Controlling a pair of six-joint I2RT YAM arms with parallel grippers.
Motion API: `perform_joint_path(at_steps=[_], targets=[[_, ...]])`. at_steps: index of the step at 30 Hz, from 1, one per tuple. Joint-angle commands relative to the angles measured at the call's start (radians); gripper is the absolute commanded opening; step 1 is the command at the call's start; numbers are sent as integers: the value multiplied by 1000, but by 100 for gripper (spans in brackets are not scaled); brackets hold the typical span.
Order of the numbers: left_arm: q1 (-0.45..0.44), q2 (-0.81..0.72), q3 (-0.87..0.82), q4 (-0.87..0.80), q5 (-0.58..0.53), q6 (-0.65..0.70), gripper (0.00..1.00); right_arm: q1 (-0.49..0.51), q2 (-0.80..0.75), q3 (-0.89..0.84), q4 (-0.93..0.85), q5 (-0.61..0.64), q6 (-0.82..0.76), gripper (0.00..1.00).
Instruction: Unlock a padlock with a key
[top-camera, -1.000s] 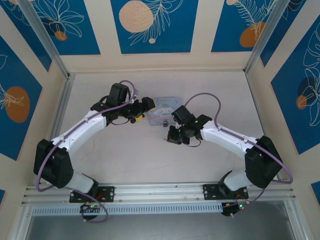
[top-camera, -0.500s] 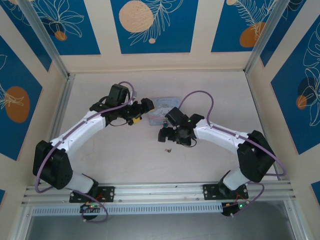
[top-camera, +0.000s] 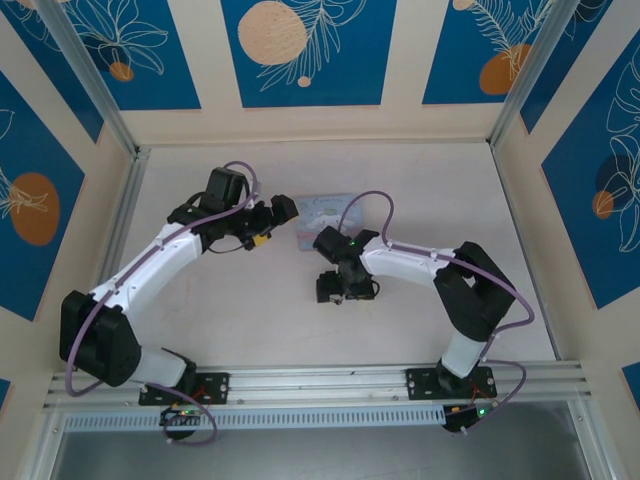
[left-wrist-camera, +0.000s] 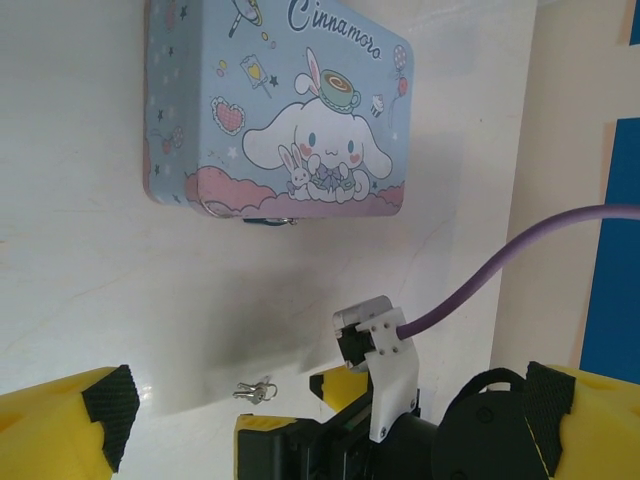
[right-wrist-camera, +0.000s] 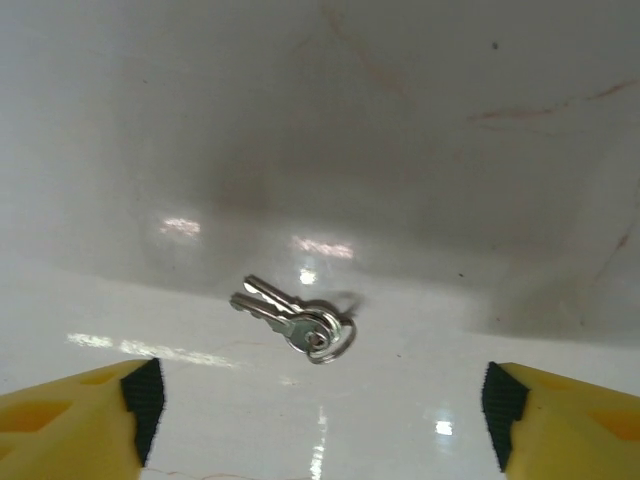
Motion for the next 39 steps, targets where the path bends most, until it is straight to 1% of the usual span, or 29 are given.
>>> perform_joint_path(at_steps=[1,4,6,8,12,14,17,18,23,24,25,26,27,29,35,39], targets=[[11,-33,-3,-18,-6,16,100,3,30,41,-15,-18,-3,77],[12,-41,-12,-12,-8,12,100,6,51,52,-10,-23,-6,69],[12,-46,-18,-11,-6,11,100,7,60,50,-9,-26,-8,66],[13,-49,-24,-8,-6,11,100,8,65,45,-9,-26,-10,60],[13,-61,-41,4,-6,4,100,9,69,22,-7,-30,-15,41],[12,-64,-47,6,-5,4,100,9,61,7,-5,-36,-16,29],[12,-69,-57,10,-5,2,100,10,40,-10,-6,-56,-23,1],[12,-70,-60,12,-5,2,100,9,25,-14,-9,-66,-27,0],[12,-74,-65,18,-5,-1,100,28,-140,-79,54,-85,-40,0],[13,-72,-67,22,-5,-1,100,25,-166,-95,65,-85,-33,11],[12,-71,-69,26,-4,-4,100,20,-180,-105,69,-82,-26,47],[12,-70,-70,30,-1,-5,100,16,-184,-112,69,-76,-18,70],[12,-69,-72,34,-1,-7,100,13,-181,-116,66,-65,-9,77],[13,-66,-72,37,2,-8,100,10,-164,-113,57,-60,0,78],[13,-63,-64,30,1,-1,100,26,-117,-104,40,-42,28,73],[12,-64,-64,30,1,-2,100,28,-95,-101,17,-20,32,66]])
